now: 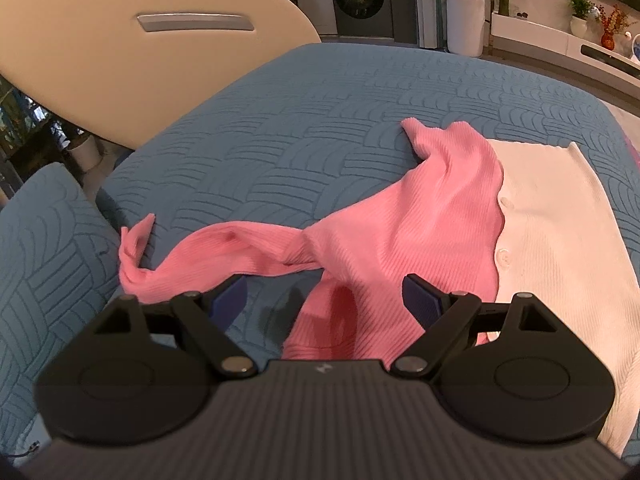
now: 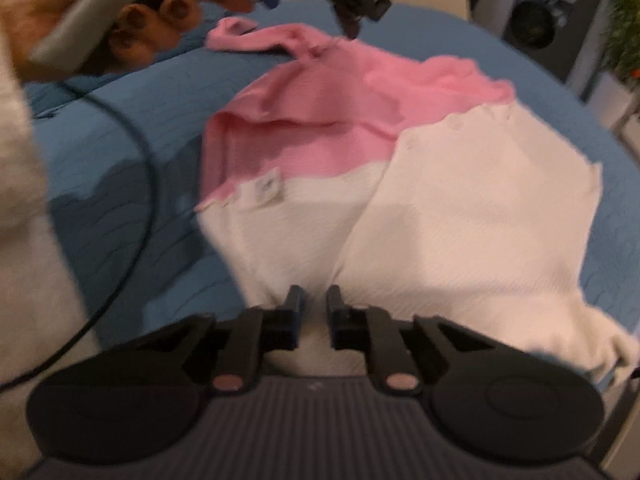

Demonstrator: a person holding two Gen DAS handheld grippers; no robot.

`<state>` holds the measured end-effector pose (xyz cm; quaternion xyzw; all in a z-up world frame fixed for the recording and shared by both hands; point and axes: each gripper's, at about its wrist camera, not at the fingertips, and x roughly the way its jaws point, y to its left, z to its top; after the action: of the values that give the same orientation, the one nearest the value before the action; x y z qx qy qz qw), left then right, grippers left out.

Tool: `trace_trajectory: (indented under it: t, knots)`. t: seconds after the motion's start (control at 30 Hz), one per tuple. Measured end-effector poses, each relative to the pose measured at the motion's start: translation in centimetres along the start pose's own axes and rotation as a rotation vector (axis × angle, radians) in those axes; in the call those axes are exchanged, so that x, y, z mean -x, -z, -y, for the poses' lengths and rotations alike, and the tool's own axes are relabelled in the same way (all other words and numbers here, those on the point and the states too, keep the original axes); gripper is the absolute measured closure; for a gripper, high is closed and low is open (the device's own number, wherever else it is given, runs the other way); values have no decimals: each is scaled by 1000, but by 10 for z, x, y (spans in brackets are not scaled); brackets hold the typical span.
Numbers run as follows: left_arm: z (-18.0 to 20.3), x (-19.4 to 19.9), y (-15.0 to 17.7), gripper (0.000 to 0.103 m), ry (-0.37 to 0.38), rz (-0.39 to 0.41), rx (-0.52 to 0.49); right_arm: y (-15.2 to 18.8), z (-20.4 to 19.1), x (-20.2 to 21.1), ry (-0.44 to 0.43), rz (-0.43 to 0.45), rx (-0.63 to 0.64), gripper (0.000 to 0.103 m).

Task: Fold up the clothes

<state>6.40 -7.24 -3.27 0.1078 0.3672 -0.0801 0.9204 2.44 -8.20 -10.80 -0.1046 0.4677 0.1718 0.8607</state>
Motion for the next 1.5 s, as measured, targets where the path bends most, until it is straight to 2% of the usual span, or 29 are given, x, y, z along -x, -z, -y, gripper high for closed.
trace_trajectory:
  t: [0.1,0.17,0.2,0.3,0.33,0.4,0.5,0.6,0.73,0.9,0.97,1.0,1.13,1.23,1.27,1.37,1.4,1.43,1.5]
  knots:
    - [-1,0,0,16,1,-2,3,13,-6,10,-29,-28,22,100]
    - [0,-1,0,16,-2,-4,-2,16,-4,14,-31,-30,9,96]
    - [0,-1,0,16,-4,-5,-4,18,2,19,-36,-23,-22,90]
    - [0,-3,0,16,-7,-14,-5,18,26,33,28,40,-126,46]
    - [-1,-4,0,16,-11,-18,-3,18,34,38,54,63,-160,35]
    - [-3,-7,1,16,-19,-27,3,21,57,47,115,84,-241,28]
    - [-5,-13,2,16,-23,-52,19,28,86,53,171,79,-343,28]
    - [-2,-15,4,16,-32,-62,2,33,101,41,228,42,-388,31]
    - [0,-14,5,16,-46,-55,-19,30,109,24,161,52,-427,39]
    - [-4,-14,4,16,-47,-58,-4,21,116,0,171,59,-409,40]
    - [-6,-14,4,16,-44,-59,1,23,118,5,155,63,-399,61]
    - [-6,-14,4,16,-44,-58,2,24,118,10,129,61,-394,87]
    - [-6,-12,4,16,-36,-55,3,34,108,28,97,7,-317,89]
    - [-3,-9,3,16,-26,-41,-10,43,100,42,-9,-48,-292,103]
    - [-2,-8,3,16,-26,-37,-14,45,97,44,-27,-66,-282,103]
    - [1,-8,3,16,-26,-35,-26,49,91,51,41,-79,-238,98]
    - [2,-8,4,16,-27,-37,-29,50,88,53,64,-83,-224,88]
    - [2,-9,4,16,-28,-40,-29,51,91,53,93,-80,-229,72]
    - [2,-10,4,16,-32,-47,-30,49,104,49,161,-62,-276,64]
